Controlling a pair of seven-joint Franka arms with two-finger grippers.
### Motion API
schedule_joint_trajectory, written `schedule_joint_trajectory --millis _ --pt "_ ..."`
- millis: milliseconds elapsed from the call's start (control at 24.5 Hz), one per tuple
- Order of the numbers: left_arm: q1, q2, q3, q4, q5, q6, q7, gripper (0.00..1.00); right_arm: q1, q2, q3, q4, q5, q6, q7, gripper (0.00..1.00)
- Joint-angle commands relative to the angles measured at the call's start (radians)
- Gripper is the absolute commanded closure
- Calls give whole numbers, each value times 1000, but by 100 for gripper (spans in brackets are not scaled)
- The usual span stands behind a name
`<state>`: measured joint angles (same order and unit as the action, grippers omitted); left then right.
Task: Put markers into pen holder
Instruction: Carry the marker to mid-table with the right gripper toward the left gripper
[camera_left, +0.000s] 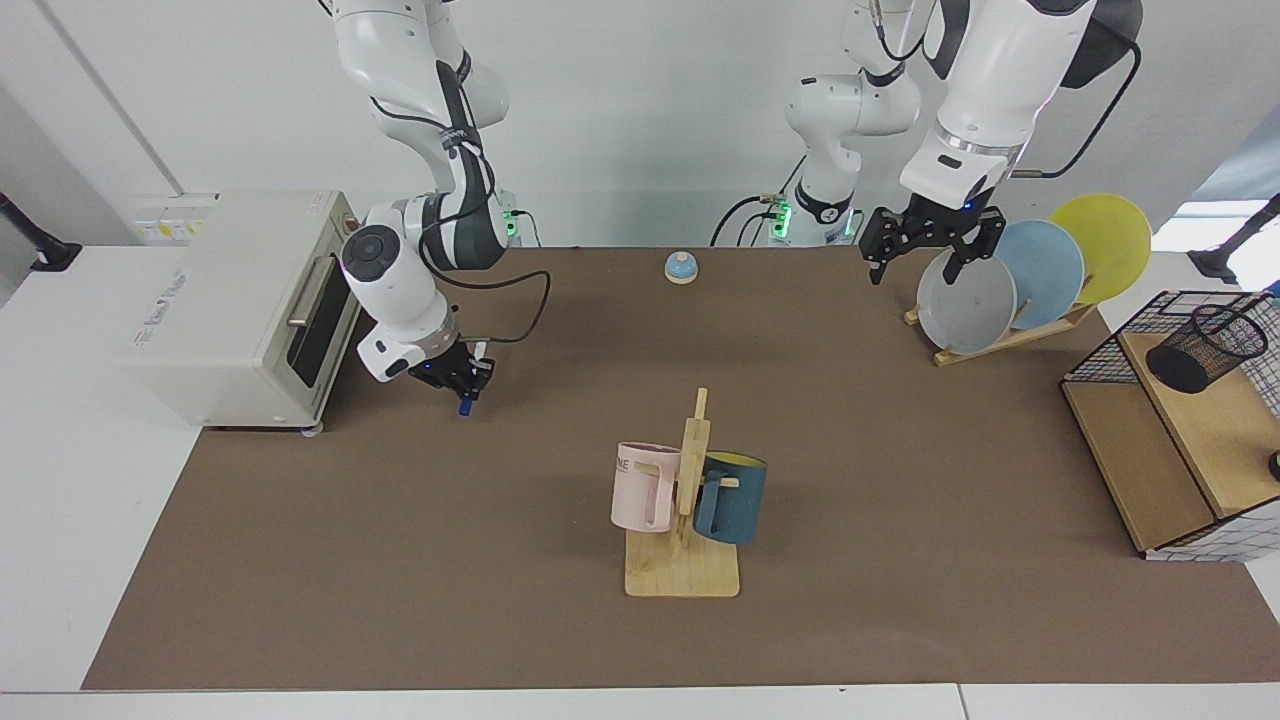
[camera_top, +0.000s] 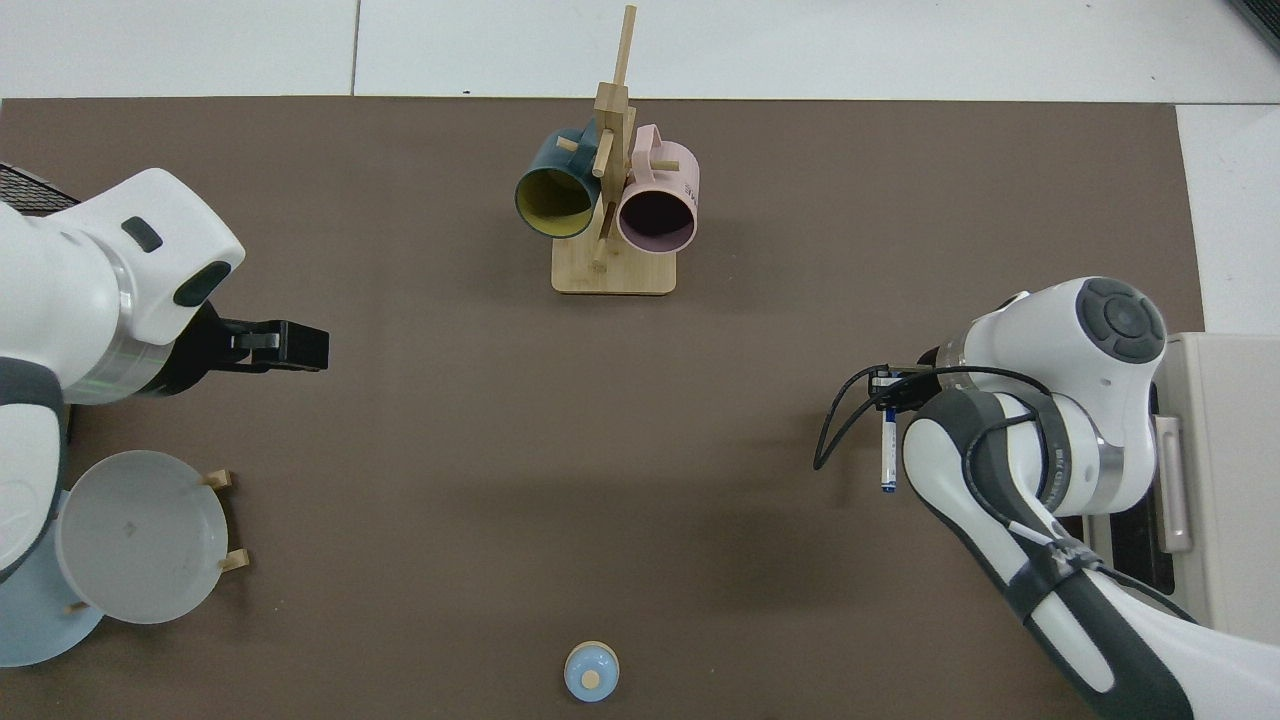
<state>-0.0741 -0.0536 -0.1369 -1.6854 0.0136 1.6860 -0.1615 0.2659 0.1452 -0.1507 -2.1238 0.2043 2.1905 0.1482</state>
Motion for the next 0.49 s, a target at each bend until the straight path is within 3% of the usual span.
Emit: schedule_joint_trajectory --millis 0,163,326,448 --pt "-7 -38 -10 -42 0 0 -32 0 -2 -50 5 60 67 -138 157 100" --pt "-7 -46 -32 -57 0 -2 -29 0 33 -85 8 123 78 -277 338 100" --pt "-9 -71 -53 -106 -35 9 11 0 84 -99 8 208 179 -392 534 100" --pt "-15 -92 -53 -140 -87 23 133 0 113 -98 10 281 208 -452 693 100"
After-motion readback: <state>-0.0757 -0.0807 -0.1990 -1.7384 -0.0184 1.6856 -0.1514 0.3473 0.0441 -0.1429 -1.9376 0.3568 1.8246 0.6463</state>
